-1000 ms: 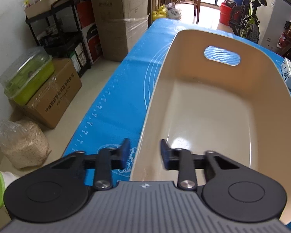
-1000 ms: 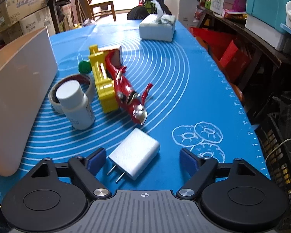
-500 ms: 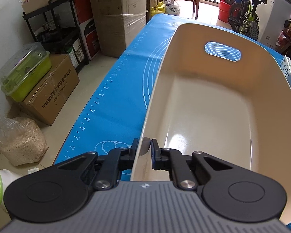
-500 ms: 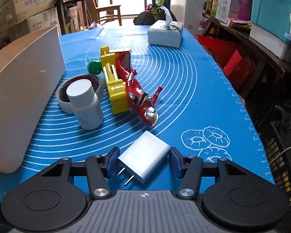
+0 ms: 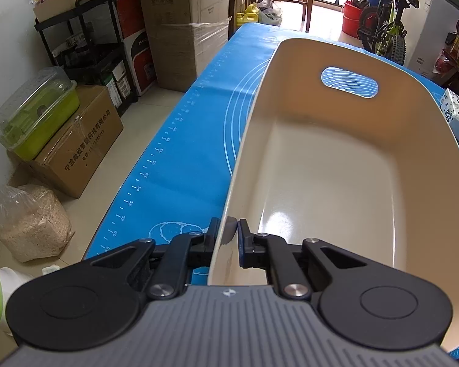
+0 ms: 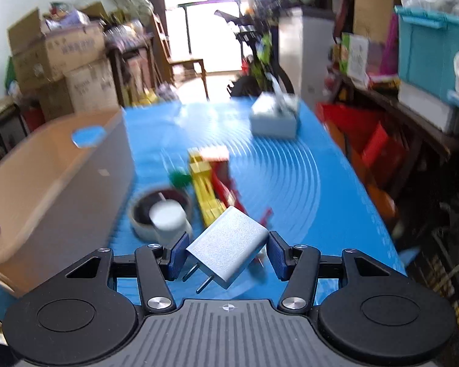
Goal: Organize rigid objects
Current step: 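Carry the charger into the basket and open the right gripper while the left gripper holds the rim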
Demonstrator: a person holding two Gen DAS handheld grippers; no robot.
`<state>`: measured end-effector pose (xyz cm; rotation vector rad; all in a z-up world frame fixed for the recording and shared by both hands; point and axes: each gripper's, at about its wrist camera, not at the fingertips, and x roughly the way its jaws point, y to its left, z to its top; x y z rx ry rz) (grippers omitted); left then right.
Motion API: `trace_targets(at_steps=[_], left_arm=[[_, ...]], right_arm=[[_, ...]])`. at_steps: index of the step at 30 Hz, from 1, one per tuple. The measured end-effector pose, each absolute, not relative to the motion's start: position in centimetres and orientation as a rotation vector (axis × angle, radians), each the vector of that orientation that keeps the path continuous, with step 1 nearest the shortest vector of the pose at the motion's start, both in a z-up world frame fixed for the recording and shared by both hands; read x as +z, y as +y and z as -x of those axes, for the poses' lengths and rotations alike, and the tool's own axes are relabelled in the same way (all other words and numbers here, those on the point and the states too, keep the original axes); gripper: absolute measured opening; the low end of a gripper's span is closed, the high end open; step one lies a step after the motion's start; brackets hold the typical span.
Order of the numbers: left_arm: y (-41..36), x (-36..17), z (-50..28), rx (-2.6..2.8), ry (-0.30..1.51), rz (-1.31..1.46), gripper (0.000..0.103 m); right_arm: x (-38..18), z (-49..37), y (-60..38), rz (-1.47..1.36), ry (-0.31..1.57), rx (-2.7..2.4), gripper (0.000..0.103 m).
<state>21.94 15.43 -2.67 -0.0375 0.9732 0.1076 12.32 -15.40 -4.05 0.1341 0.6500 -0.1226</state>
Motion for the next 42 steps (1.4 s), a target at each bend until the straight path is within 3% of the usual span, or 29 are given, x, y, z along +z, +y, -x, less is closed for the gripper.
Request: trace_targets(at_steps=[14,38,42], left_arm=[[15.4,-2.7,-22.0,0.105,0.972,0.04,0.013],[15.1,-2.8,-21.9,0.09,0.96,0.022,0.012],[15.1,-2.9,-21.8,0.09,0.962,0.019,0.012]], right_arm=[[2.8,-19.9,-7.4,-0.038,0.516,0.114,0.06],[-2.9,-23.5,2.5,0.203,0.822,0.282,0.06],[-1.9,-23.2,1.2,0.128,0.816,0.287,0.067]])
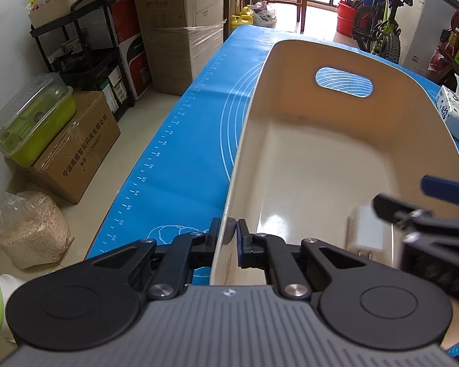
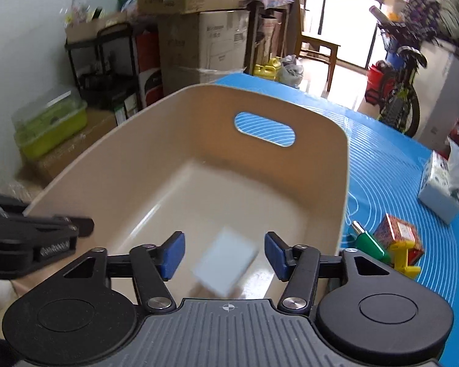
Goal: Organize rigid objects
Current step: 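Carry the charger into the basket and open the right gripper while the left gripper holds the rim, then move the right gripper back to the red toy figure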
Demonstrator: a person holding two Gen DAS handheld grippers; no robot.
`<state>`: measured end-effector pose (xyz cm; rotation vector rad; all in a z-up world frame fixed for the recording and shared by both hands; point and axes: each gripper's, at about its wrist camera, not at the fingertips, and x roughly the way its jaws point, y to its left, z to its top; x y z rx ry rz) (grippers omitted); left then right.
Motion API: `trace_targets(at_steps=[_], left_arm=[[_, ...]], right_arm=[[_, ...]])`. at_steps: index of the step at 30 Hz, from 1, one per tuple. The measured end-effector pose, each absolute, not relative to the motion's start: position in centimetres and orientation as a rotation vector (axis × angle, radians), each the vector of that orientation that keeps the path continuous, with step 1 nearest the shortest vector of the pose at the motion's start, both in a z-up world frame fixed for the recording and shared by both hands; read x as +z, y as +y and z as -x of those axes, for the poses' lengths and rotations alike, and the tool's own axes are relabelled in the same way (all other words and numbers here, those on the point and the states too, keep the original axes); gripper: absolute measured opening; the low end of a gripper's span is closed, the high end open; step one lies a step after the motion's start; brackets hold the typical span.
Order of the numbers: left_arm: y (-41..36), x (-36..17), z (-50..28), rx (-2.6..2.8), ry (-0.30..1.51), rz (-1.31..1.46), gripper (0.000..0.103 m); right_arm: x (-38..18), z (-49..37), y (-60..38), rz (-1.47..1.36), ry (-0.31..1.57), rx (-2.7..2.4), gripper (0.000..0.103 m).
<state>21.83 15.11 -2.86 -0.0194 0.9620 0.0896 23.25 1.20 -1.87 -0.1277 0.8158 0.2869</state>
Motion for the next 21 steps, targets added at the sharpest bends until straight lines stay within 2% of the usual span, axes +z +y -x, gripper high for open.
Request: trace_targets(at_steps=[12,21], left_arm=[[15.1,-2.9,-21.8,0.09,0.96,0.011,0.012],[15.2,-2.8,-21.7,0.09,0.961,0.01,0.012]], right_arm=[[3.3,-21.0,-8.3,-0.033,0.673,0.219,0.077],[0.3,-20.1,-17.2,0.016,0.713,0.004,0.076]])
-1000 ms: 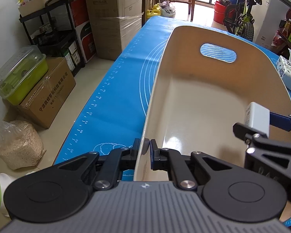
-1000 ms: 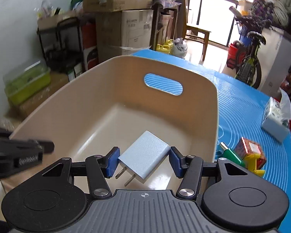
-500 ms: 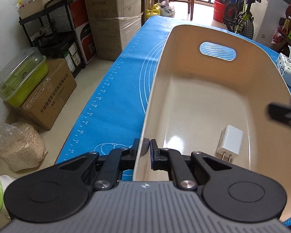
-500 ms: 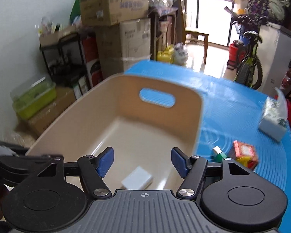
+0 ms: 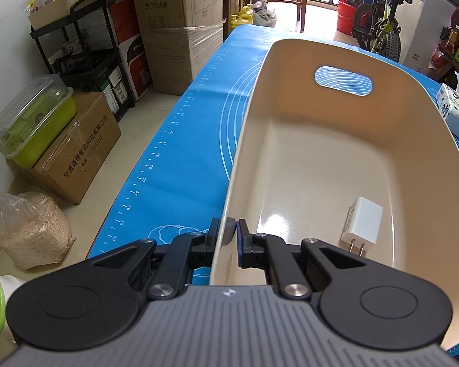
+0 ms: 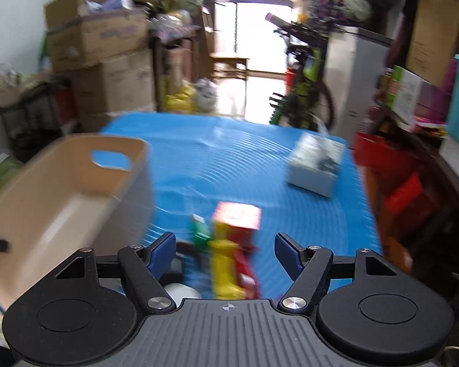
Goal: Organize rigid objects
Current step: 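Move the right gripper back to the red toy figure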
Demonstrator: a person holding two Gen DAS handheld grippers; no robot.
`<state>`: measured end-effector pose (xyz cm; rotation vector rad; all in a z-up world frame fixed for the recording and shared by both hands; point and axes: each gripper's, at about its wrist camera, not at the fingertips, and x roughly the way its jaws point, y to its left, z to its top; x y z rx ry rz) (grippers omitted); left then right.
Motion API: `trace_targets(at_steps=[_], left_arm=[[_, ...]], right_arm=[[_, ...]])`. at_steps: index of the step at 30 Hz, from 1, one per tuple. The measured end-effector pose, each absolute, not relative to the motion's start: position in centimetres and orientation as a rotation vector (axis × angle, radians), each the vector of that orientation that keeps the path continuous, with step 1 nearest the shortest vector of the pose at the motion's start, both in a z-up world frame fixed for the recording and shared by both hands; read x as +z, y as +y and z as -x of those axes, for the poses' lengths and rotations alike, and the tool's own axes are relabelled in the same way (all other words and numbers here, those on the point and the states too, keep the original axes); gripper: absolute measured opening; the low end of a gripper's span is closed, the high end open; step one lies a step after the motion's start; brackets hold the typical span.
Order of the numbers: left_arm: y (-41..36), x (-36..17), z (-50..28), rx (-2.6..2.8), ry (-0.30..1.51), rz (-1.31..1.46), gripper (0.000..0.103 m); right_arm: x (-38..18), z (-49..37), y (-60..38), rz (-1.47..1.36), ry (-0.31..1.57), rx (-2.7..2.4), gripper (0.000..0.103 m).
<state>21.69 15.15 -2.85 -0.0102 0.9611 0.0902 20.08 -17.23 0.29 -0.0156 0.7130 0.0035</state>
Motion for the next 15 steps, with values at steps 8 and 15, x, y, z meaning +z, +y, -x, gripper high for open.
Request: trace_targets(at_steps=[8,15], left_arm=[[15.2,-2.8,-21.7,0.089,0.961,0.008,0.012],[15.2,-2.8,-21.7,0.09,0.961,0.005,0.012]], right_arm=[[-4.0,-20.4,-19.9,0.025,0.806,-0.037,0.073],[-6.5,-20.4,-19.2,0.055,0.852,-0.02,0.069]])
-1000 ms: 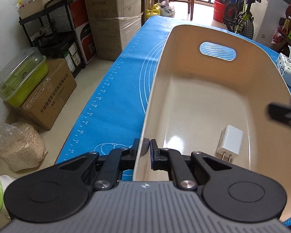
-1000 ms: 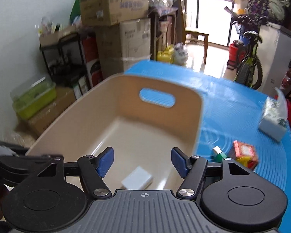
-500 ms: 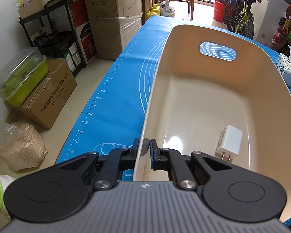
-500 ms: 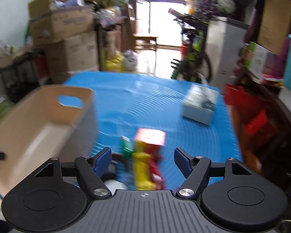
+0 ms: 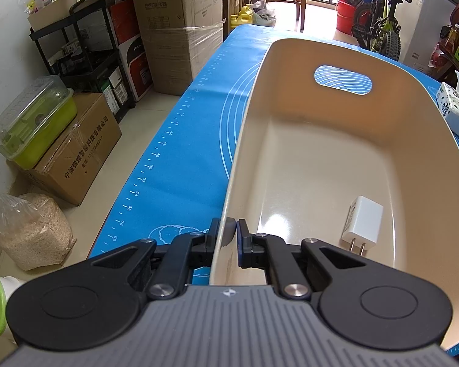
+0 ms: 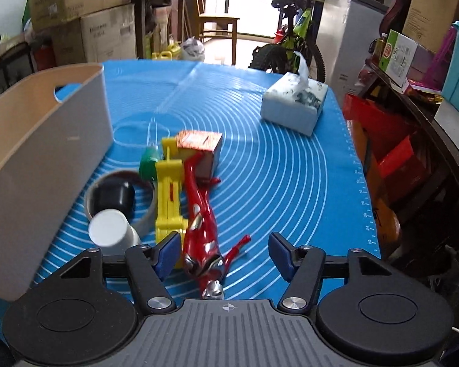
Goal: Organize rigid objects
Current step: 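Move the right gripper back to the red toy figure, then grasp the red toy figure with the right gripper and lift it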
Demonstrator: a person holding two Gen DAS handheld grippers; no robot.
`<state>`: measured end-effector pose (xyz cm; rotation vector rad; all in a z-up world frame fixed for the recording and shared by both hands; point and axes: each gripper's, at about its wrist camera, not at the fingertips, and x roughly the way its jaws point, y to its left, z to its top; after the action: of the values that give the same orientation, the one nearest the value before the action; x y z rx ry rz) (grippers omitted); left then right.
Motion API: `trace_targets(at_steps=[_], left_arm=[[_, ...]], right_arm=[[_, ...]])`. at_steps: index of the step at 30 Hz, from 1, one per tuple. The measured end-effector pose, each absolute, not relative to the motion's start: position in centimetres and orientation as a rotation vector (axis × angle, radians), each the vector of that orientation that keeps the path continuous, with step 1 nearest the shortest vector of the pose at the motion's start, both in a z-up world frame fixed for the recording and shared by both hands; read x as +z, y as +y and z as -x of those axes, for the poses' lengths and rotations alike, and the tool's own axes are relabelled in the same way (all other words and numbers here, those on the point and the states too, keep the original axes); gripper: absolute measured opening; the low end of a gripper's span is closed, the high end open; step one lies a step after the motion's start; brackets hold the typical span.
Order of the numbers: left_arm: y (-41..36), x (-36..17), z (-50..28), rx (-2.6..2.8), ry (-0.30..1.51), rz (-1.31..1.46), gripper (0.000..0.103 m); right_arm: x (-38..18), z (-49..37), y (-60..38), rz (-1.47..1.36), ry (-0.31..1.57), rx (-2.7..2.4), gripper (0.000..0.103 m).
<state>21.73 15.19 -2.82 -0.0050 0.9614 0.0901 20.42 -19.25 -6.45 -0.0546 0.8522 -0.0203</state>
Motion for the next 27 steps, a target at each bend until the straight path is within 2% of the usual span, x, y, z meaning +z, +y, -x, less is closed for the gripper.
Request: trace_targets(at_steps=[15,19,24,25,26,27], left_arm=[[15.2,-2.8,-21.7,0.091,0.962,0.002,0.012],[15.3,-2.8,-21.7,0.093,0.963,-0.002,0.013],[15.3,-2.7,-21.8,0.094,0.963,-0.008,0.013],[15.4,-2.7,-21.8,0.094,0.963,-0.009,0.013],[15.2,-2.8,-21.7,0.095,0.964,-0.01,0.013],[15.3,-2.8,-21.7,0.095,0.965,-0.009,0.013]], right_arm=[[-7.4,-19.8,-20.2,0.068,0.869,0.043,0.063],[-8.1,-20.5,-19.3,0.127,0.897,0.072,0.054],[-8.0,-21.1,-19.4,0.127,0.883,0.078,0.052],[-8.0,-21.3,-19.4,0.124,0.883,0.083,0.041],[-8.1,-21.5,-19.5,0.122,0.889,0.092,0.036],[-8.2,-21.6,-19.5,0.121,0.89,0.091,0.036]])
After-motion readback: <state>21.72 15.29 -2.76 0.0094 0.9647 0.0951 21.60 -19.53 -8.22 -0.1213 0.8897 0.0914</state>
